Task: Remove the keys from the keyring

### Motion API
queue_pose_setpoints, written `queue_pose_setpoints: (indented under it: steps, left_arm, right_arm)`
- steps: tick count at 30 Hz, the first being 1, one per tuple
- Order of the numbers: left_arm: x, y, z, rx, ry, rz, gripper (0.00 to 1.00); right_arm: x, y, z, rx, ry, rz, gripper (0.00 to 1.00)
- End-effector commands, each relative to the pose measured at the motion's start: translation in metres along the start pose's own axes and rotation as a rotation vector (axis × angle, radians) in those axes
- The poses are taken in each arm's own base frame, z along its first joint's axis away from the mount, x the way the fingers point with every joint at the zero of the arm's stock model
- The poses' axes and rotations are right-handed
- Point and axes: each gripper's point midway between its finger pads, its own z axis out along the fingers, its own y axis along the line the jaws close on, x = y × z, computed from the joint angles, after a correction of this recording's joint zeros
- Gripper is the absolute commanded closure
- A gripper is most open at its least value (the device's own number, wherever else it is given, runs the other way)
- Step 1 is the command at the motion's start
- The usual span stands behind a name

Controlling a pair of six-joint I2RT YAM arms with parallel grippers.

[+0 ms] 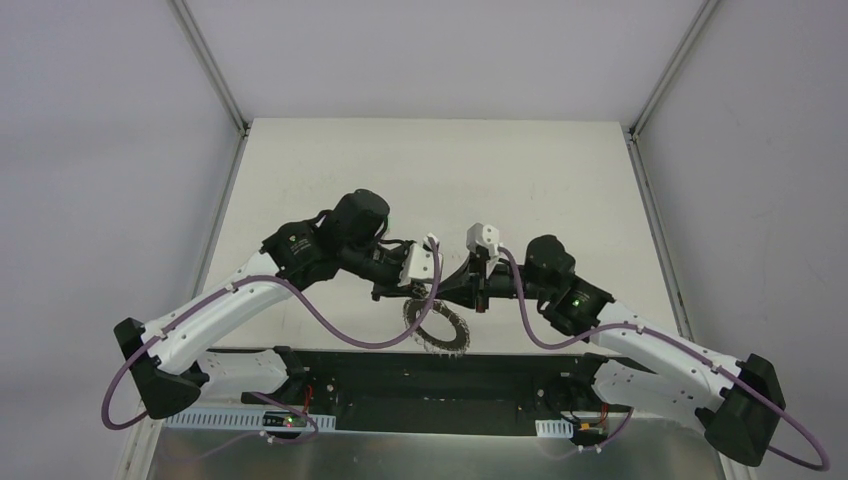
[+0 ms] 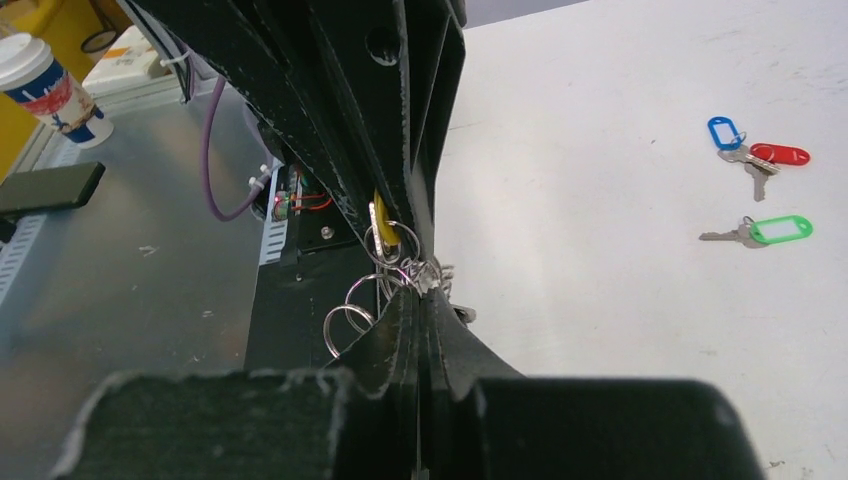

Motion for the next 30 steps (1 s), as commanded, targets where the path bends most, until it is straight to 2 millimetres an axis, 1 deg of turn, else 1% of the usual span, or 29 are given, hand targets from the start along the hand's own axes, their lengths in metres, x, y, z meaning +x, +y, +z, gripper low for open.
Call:
queue_pose_setpoints:
  steps: [1, 6, 8, 11, 18, 23, 30]
  left_arm:
    - [-0.014, 0.005, -0.004, -0.03, -0.061, 0.064, 1.0]
    - [-0.012, 0.004, -0.001, -0.024, -0.057, 0.057, 1.0]
    - [-0.012, 0.004, -0.001, -0.021, -0.059, 0.057, 1.0]
    - [-0.01, 0.004, 0.0, -0.025, -0.056, 0.055, 1.0]
    - [-0.006, 0.008, 0.002, -0.039, -0.035, 0.045, 1.0]
    - [0.0, 0.014, 0.004, -0.065, -0.006, 0.028, 1.0]
    - [-0.001, 0.016, 0.003, -0.076, -0.006, 0.03, 1.0]
  right_arm:
    - [-0.036, 0.002, -0.01, 0.058, -0.13, 0.011, 1.0]
    - [-0.042, -0.001, -0.015, 0.102, -0.184, 0.043, 1.0]
    - [-0.046, -0.007, -0.017, 0.138, -0.224, 0.055, 1.0]
    - [-0.052, -0.017, -0.02, 0.207, -0.271, 0.126, 1.0]
    - [-0.062, -0.022, -0.029, 0.267, -0.332, 0.186, 1.0]
    - [-0.06, -0.026, -0.033, 0.299, -0.339, 0.206, 1.0]
    - [-0.042, -0.021, -0.023, 0.259, -0.267, 0.219, 1.0]
